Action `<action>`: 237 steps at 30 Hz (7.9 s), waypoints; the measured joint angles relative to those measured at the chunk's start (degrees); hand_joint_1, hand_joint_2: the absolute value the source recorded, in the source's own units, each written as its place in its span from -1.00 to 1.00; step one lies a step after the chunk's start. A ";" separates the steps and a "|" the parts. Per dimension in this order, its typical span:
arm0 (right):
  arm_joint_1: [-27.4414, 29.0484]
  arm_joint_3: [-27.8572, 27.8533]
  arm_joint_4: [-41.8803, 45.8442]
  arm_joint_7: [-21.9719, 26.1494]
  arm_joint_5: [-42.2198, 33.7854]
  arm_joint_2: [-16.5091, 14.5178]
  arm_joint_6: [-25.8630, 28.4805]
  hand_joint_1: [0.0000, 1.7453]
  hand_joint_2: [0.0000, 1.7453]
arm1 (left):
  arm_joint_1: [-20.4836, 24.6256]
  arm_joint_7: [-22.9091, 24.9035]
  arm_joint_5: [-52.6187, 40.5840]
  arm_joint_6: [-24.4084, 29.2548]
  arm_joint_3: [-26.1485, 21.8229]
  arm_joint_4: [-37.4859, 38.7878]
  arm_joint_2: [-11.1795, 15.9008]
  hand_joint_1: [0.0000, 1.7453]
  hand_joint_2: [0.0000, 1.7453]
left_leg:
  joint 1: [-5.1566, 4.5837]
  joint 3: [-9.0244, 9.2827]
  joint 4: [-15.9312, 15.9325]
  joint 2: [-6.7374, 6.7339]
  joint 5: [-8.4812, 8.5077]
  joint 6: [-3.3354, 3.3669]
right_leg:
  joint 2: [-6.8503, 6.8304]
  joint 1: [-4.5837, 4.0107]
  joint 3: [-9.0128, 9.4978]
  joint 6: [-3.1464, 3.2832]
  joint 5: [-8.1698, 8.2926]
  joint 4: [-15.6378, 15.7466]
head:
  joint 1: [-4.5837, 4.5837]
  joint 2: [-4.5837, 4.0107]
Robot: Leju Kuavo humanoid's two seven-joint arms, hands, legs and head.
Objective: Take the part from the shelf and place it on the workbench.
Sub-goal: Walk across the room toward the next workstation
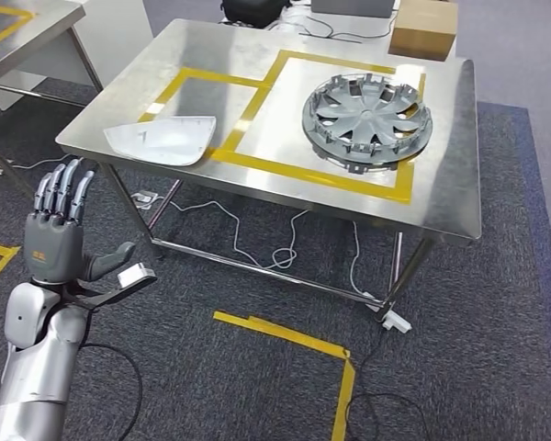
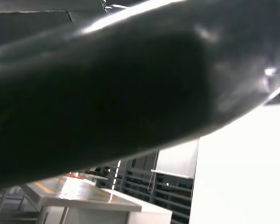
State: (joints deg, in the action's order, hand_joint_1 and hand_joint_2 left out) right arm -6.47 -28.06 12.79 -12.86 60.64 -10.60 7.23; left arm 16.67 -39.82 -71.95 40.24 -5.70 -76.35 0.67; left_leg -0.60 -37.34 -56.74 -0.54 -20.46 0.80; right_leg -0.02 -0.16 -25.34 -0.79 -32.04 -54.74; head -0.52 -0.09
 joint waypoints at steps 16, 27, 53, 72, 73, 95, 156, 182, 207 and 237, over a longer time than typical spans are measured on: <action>0.39 -0.32 -0.04 0.25 -2.30 0.13 -1.15 -1.00 -1.00 | -3.93 2.75 14.84 -2.59 -2.25 14.11 2.80 -1.00 -1.00 | 0.48 9.91 1.14 0.37 -9.11 -0.35 | -0.56 0.19 -9.81 0.04 7.91 -1.98 | 0.39 0.00; 3.02 -4.67 -0.09 -0.80 -7.40 0.36 -0.47 -1.00 -1.00 | -11.06 18.58 48.19 -18.42 -17.25 50.98 -0.29 -1.00 -1.00 | 0.10 7.80 1.25 -0.26 -7.01 1.15 | -0.07 0.16 -7.48 -0.22 3.47 -5.59 | 0.09 0.00; 3.52 -9.78 -0.39 0.45 -9.78 0.26 -2.54 -1.00 -1.00 | -15.02 36.26 47.44 -21.39 -23.29 63.48 -9.56 -1.00 -1.00 | 1.07 6.60 0.11 0.31 -6.91 1.20 | -0.16 1.20 -13.49 -1.71 -4.26 -18.49 | 0.14 0.00; 3.53 -10.46 -0.39 0.86 -6.91 0.28 -3.02 -1.00 -1.00 | -15.29 37.18 41.02 -25.57 -20.70 63.95 -11.99 -1.00 -1.00 | 0.78 4.66 -7.27 -0.86 -9.64 -1.20 | -3.69 0.58 -4.42 1.03 3.39 -1.56 | 0.60 0.00; 3.53 -10.45 -0.39 0.87 -6.82 0.28 -3.01 -1.00 -1.00 | -15.21 37.14 40.88 -25.57 -20.54 63.95 -11.99 -1.00 -1.00 | 0.55 6.42 -3.59 -2.07 -8.46 -0.84 | -4.06 0.41 -4.41 0.92 3.34 -1.64 | 0.59 0.00; 3.54 -7.34 -0.44 2.02 -1.33 0.34 -1.94 -1.00 -1.00 | -14.83 34.46 44.60 -25.31 -22.34 64.02 -12.08 -1.00 -1.00 | 0.51 3.18 -3.94 5.45 -7.70 -1.11 | 1.93 1.40 -3.47 0.47 2.47 -1.64 | 0.54 0.00; 3.76 -4.49 -0.81 3.73 1.84 -0.51 2.18 -1.00 -1.00 | -14.43 32.20 43.92 -23.11 -29.79 64.02 -13.23 -1.00 -1.00 | 0.23 3.81 -2.70 6.85 -6.95 -0.54 | 2.93 1.45 -4.90 0.11 2.29 -3.15 | 0.66 0.00; 3.94 -5.73 -0.84 4.04 -0.21 -0.50 0.01 -1.00 -1.00 | -14.00 30.90 42.05 -19.05 -30.19 64.02 -13.11 -1.00 -1.00 | 0.03 5.19 -1.63 6.34 -6.87 0.95 | 3.80 1.14 -6.71 -0.84 2.46 -4.95 | 0.43 0.00; 3.68 -3.78 -0.96 6.27 6.43 -1.25 -2.18 -1.00 -1.00 | -15.71 36.00 43.74 -15.73 -36.70 63.89 -12.61 -1.00 -1.00 | 0.04 5.31 -1.21 1.46 -6.93 1.92 | -0.21 0.61 -10.15 -1.13 -6.77 -17.43 | 0.28 0.00; 4.16 1.93 -1.46 8.52 12.72 -1.39 -0.46 -1.00 -1.00 | -15.66 39.28 45.87 -14.43 -50.57 61.64 -16.70 -1.00 -1.00 | 0.16 5.06 -1.33 0.85 -6.86 1.89 | -0.43 0.86 -8.51 -1.61 -6.42 -15.25 | -0.10 0.00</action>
State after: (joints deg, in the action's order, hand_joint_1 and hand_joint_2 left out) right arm -2.31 -26.14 11.32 -4.35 73.36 -11.99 6.77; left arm 1.01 -0.54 -26.08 25.81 -56.27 -14.71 -16.03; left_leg -0.44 -32.28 -58.07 0.31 -27.32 2.69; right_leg -0.44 0.70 -33.86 -2.40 -38.46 -69.99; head -0.62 -0.09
